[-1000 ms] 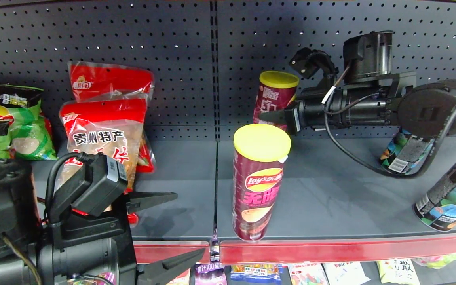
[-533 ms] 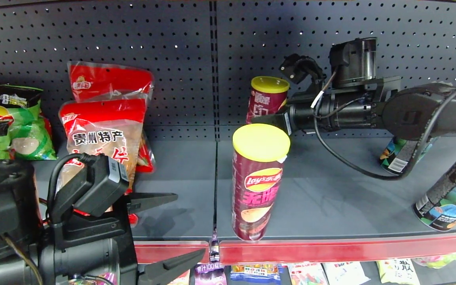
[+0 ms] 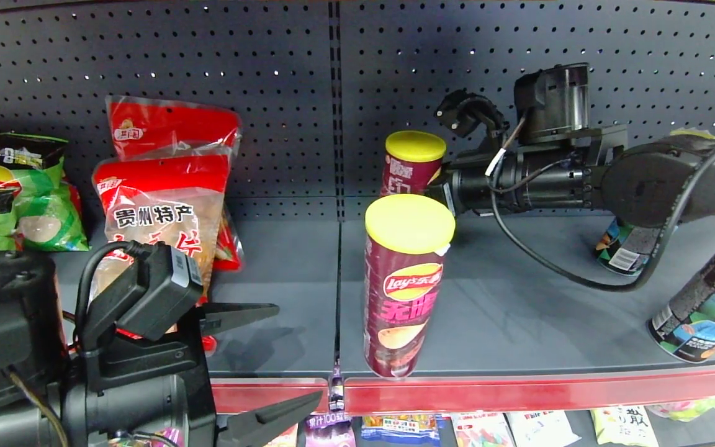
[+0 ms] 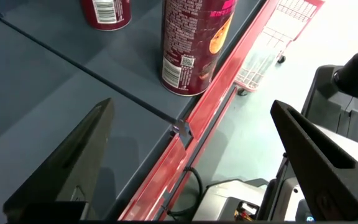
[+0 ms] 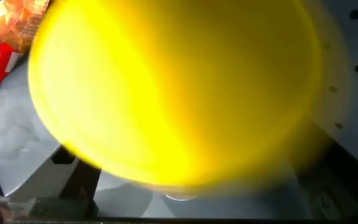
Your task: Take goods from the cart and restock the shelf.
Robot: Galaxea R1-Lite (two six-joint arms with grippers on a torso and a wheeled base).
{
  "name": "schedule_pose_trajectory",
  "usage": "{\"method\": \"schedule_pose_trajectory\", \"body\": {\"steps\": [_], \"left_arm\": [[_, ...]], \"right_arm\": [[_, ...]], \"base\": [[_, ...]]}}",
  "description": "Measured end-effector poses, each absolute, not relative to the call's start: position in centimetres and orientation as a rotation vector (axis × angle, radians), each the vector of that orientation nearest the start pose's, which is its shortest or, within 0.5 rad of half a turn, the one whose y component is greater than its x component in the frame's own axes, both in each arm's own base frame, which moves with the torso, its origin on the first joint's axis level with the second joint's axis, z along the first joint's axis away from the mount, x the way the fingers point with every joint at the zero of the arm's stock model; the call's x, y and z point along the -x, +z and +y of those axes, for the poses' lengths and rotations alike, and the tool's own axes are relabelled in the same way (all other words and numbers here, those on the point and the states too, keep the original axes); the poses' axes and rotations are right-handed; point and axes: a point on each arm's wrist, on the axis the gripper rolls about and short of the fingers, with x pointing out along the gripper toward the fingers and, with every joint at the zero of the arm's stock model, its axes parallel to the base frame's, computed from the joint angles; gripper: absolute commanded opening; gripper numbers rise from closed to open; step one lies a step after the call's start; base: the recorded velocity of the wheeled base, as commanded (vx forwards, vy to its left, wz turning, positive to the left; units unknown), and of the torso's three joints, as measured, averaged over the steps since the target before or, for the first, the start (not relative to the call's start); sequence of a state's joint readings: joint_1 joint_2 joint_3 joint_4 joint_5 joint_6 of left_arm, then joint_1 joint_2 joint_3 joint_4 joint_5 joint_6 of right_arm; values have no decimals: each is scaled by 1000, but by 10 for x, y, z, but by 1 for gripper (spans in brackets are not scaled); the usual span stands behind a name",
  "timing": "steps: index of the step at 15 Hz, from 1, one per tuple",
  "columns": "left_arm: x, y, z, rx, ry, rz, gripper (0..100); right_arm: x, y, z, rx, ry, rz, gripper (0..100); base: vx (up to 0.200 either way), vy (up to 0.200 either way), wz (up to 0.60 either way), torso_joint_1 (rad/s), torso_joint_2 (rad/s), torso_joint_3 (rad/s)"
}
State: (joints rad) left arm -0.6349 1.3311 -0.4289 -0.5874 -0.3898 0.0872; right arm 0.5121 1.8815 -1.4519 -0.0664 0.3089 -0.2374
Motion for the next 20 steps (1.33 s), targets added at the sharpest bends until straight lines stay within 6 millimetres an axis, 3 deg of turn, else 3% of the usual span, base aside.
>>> {"method": "schedule_pose_trajectory", "body": {"steps": [4, 7, 11, 17, 20], "left_arm": [[-152, 167, -122, -123, -1018, 297, 100], [-158, 163, -125, -131, -992, 318, 100], [-166, 156, -129, -151, -918, 353, 100], [-184, 152, -142, -161, -907, 378, 100], [-189, 151, -146, -162, -906, 386, 100]], "right_arm": [[-299, 237, 175, 261, 820, 339, 100], [-265, 225, 153, 254, 754, 396, 100], [-218, 224, 124, 241, 702, 390, 100], [-112, 208, 70, 231, 717, 305, 100], [-71, 197, 41, 206, 633, 213, 100]], "base": [[0, 0, 0, 0, 0, 0], [0, 0, 0, 0, 0, 0], [0, 0, 0, 0, 0, 0], [0, 0, 0, 0, 0, 0], [0, 0, 0, 0, 0, 0]]}}
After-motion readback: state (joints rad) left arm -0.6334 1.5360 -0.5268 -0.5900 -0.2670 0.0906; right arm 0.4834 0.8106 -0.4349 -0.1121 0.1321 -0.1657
